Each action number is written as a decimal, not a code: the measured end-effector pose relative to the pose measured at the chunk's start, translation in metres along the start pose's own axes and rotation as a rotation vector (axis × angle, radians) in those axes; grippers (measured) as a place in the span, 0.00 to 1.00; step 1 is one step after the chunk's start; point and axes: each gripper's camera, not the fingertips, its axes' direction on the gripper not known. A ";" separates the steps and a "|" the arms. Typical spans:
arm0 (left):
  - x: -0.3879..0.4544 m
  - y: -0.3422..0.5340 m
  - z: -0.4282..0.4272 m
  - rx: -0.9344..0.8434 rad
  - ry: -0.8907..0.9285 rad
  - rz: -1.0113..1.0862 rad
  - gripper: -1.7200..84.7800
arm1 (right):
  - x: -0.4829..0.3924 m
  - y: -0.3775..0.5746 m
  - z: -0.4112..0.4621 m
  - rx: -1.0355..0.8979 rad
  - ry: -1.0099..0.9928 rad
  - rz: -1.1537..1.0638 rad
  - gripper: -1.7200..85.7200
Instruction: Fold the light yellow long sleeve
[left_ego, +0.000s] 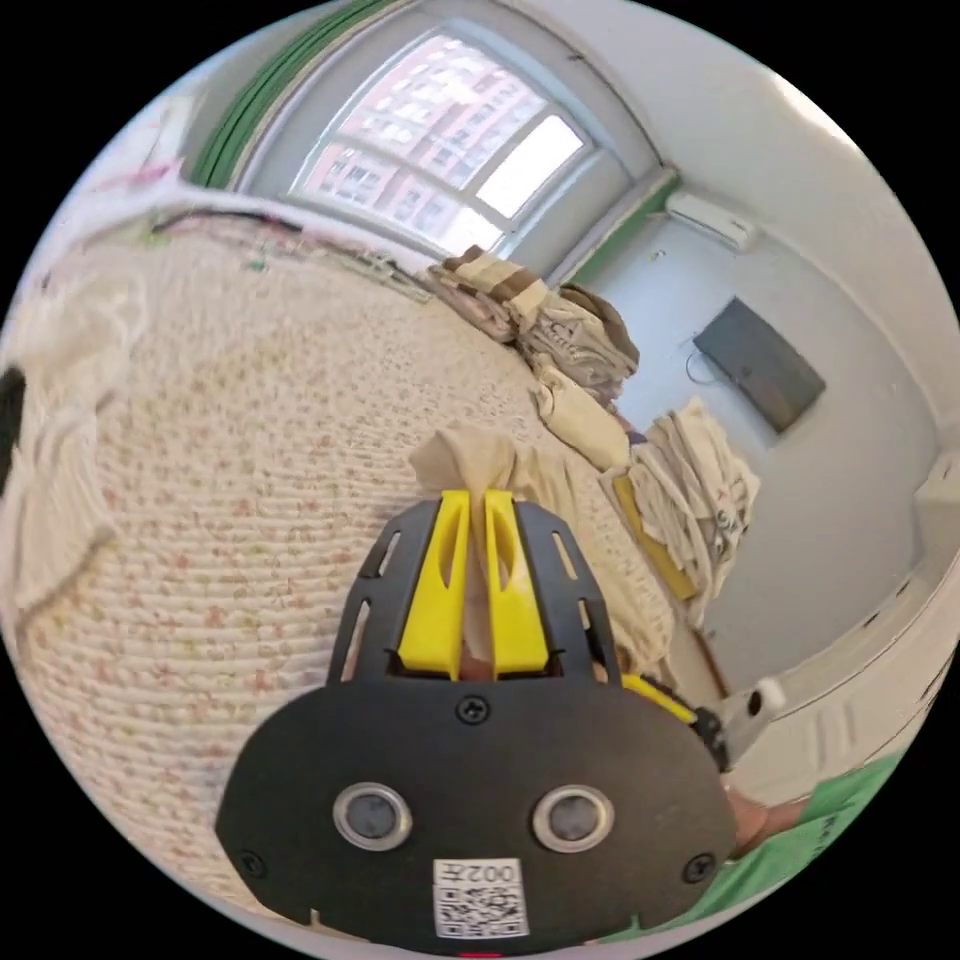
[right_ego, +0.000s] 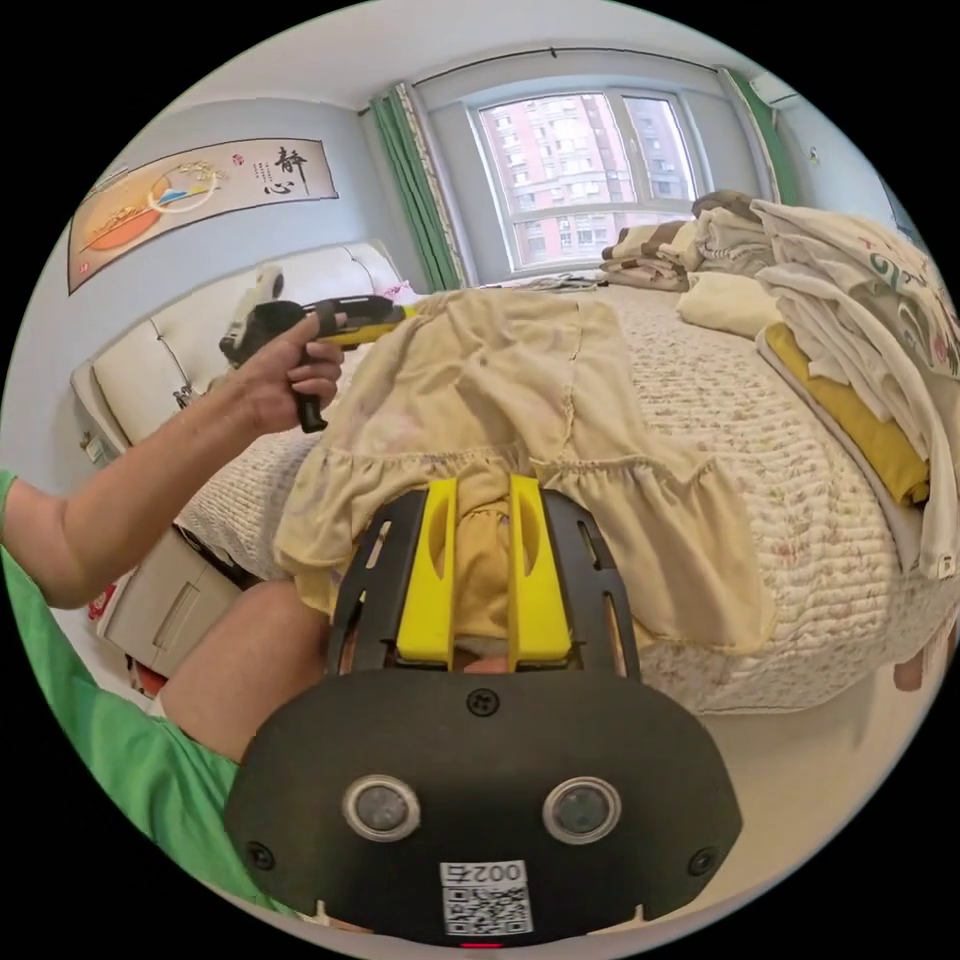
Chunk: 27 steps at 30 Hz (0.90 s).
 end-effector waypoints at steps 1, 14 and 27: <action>0.024 0.006 -0.007 0.014 -0.029 0.109 0.00 | 0.000 -0.002 -0.003 -0.015 -0.003 0.004 0.11; 0.138 0.134 -0.059 -0.105 0.197 0.798 0.01 | 0.009 -0.042 -0.142 0.277 0.149 0.103 0.07; 0.073 0.186 -0.073 -0.235 0.138 0.643 0.01 | -0.104 -0.082 -0.076 0.179 0.227 -0.218 0.05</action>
